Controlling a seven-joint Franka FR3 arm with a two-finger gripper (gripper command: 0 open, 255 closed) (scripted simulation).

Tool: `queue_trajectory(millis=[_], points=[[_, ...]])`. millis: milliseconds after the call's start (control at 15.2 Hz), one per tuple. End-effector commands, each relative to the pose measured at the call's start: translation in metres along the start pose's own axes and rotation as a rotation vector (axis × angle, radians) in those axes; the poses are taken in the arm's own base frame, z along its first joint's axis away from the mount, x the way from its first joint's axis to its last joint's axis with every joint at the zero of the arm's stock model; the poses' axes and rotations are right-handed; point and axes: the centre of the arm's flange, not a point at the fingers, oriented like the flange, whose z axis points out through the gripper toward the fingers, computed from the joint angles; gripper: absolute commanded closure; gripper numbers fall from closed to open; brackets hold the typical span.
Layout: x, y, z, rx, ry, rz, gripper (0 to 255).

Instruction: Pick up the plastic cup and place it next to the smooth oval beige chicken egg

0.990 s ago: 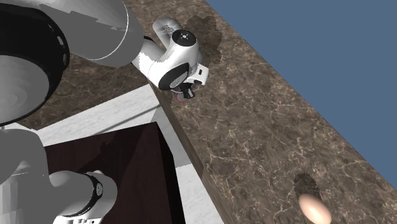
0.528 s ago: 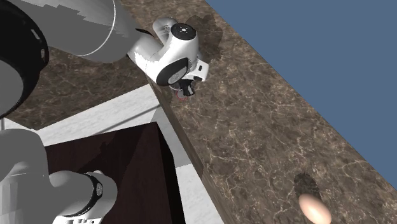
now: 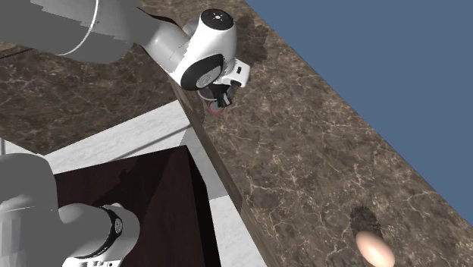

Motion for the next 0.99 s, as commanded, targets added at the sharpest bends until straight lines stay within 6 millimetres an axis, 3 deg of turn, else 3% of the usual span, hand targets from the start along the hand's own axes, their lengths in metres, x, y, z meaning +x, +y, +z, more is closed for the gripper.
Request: queue_trajectory(millis=[0,924], points=[[0.0,-0.002,-0.01,0.0,0.0,0.0,255],[0.0,-0.014,-0.083,0.0,0.0,0.0,255]])
